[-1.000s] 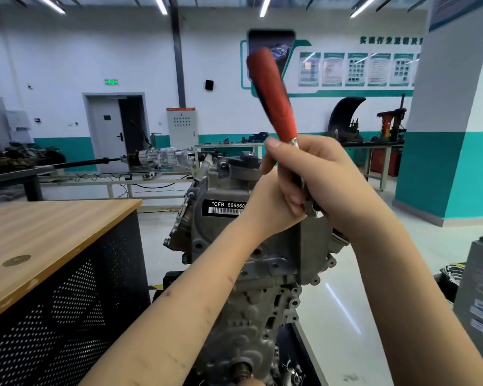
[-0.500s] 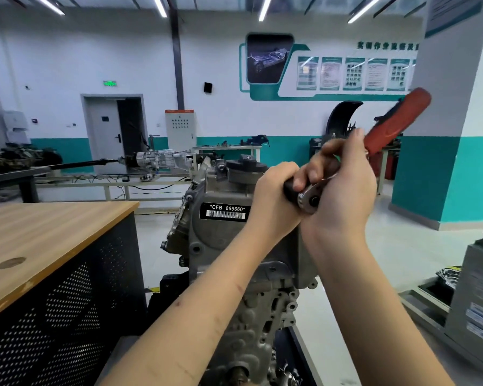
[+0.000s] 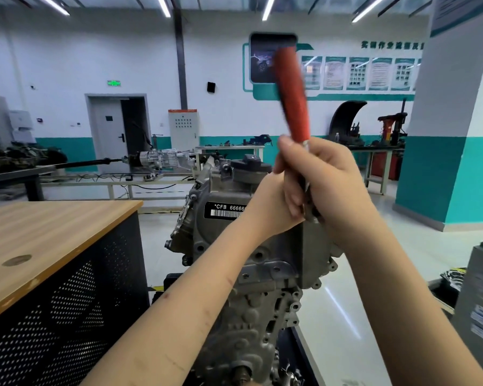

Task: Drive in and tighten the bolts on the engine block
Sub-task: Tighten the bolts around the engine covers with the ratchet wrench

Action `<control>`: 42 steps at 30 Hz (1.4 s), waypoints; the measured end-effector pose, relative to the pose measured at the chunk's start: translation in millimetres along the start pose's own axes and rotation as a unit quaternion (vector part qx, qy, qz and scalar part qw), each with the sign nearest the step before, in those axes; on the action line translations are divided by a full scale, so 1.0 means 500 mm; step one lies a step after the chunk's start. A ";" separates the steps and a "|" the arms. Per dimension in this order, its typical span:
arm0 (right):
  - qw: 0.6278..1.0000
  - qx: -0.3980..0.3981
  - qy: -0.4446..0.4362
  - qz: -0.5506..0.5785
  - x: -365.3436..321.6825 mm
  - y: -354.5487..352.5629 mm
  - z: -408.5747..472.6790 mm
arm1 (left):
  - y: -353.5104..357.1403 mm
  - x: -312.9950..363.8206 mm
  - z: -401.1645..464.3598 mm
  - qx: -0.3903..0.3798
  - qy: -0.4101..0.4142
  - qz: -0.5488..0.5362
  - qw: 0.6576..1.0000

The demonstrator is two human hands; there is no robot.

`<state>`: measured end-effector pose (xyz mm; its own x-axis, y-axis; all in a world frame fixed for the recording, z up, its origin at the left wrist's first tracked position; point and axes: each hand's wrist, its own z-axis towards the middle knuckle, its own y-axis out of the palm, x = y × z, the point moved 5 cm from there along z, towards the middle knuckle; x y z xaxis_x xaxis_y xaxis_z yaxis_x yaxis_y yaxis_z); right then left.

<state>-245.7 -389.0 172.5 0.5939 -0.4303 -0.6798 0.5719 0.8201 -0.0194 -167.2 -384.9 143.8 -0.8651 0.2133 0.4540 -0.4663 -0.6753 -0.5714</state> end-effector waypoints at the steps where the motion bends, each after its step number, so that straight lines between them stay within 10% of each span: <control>1: 0.997 0.047 -0.001 0.063 0.003 -0.006 -0.003 | 0.001 -0.001 0.002 0.035 0.010 -0.011 0.999; 8: 0.875 0.296 -0.013 0.382 0.031 -0.046 -0.025 | 0.017 0.020 0.007 0.158 0.037 -0.078 0.984; 21: 0.999 0.000 0.005 0.047 0.014 -0.024 -0.008 | 0.013 0.034 0.010 0.034 0.062 0.082 0.994; 34: 0.871 0.285 -0.002 0.399 0.038 -0.065 -0.032 | 0.033 0.015 0.009 0.134 0.013 -0.070 0.988; 42: 0.969 0.159 0.003 0.187 0.027 -0.060 -0.017 | 0.026 0.021 0.016 0.073 0.050 0.044 0.995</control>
<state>-259.4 -416.2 157.8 0.7906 -0.1214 -0.6002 0.4629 0.7601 0.4560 -180.7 -397.1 146.6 -0.9186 0.2138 0.3325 -0.3632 -0.7883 -0.4967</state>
